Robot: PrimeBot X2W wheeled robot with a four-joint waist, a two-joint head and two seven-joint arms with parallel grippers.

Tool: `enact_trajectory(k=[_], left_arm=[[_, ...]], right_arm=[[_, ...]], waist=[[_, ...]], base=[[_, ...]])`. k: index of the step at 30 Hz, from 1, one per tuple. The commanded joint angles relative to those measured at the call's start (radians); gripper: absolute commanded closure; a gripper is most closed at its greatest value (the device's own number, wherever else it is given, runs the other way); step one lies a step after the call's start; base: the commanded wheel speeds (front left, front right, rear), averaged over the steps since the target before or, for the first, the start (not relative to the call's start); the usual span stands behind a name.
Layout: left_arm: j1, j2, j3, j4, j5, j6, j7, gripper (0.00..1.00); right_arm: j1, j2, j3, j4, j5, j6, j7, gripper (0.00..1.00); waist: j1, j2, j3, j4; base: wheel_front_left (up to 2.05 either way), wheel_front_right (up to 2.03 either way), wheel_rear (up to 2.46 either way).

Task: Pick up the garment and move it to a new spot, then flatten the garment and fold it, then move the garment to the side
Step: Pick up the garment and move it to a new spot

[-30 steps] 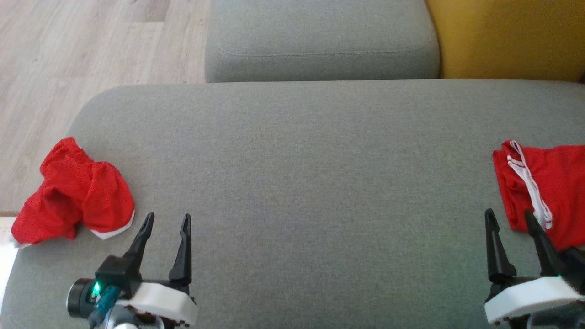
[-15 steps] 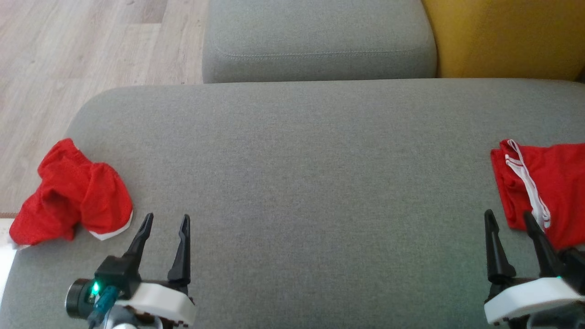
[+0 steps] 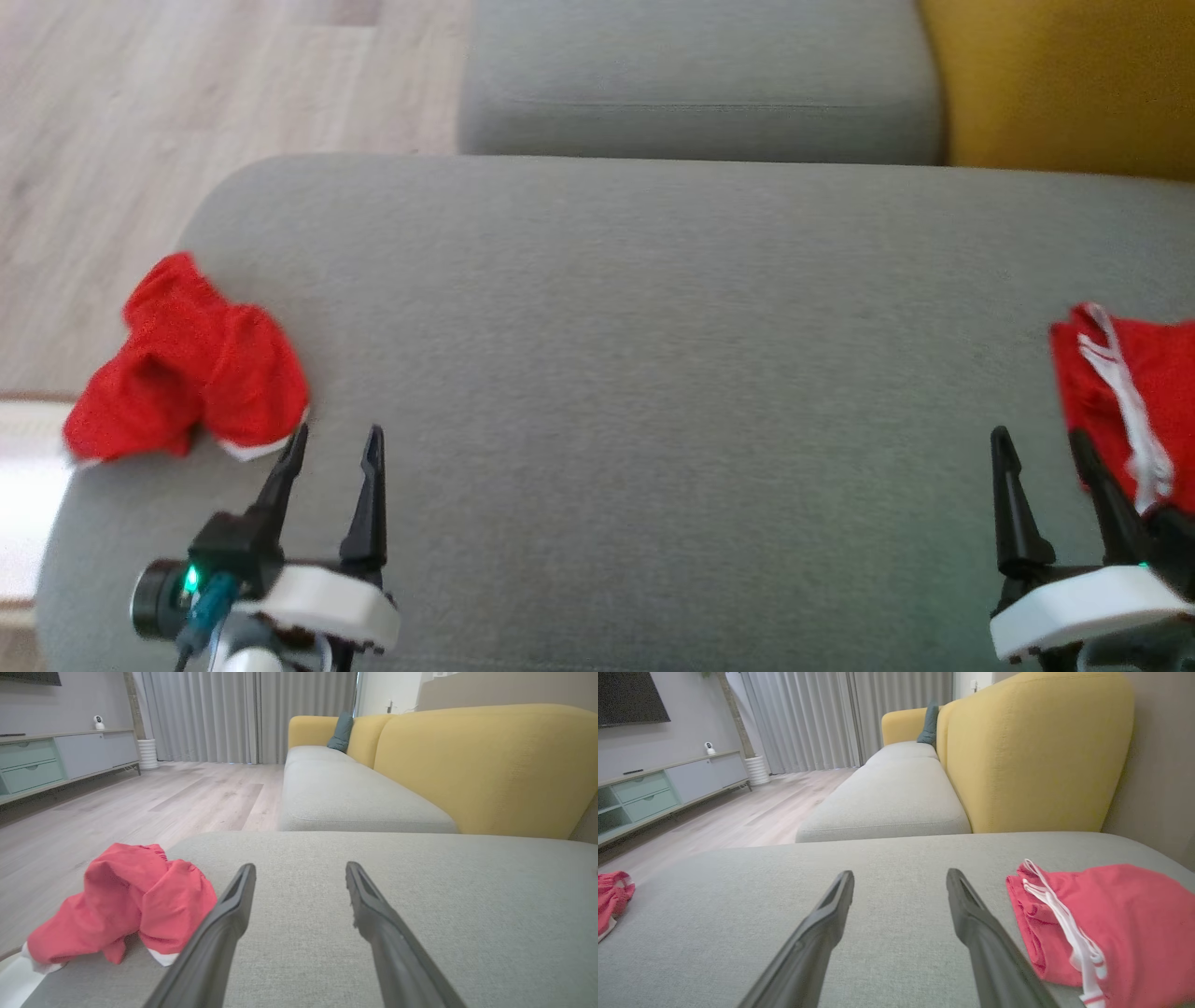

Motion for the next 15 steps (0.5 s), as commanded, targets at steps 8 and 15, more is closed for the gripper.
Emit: enact_trajectory(k=[8,15], left_arm=[[-0.136,-0.010,0.053,-0.009,-0.013,-0.008,-0.005,0.00],[-0.167,-0.012,0.088,0.003,-0.013,-0.015,-0.005,0.00]], right_arm=[[-0.039,-0.008,0.023,-0.063,-0.004,-0.001,0.012,0.00],[-0.059,-0.008,0.039,-0.077,-0.013,-0.001,0.024,0.00]], waist=[[0.0001,0.0000,0.026,0.214],[0.0001,0.0000,0.038,0.337]], base=[[0.00,0.00,0.00],[0.00,0.00,0.00]])
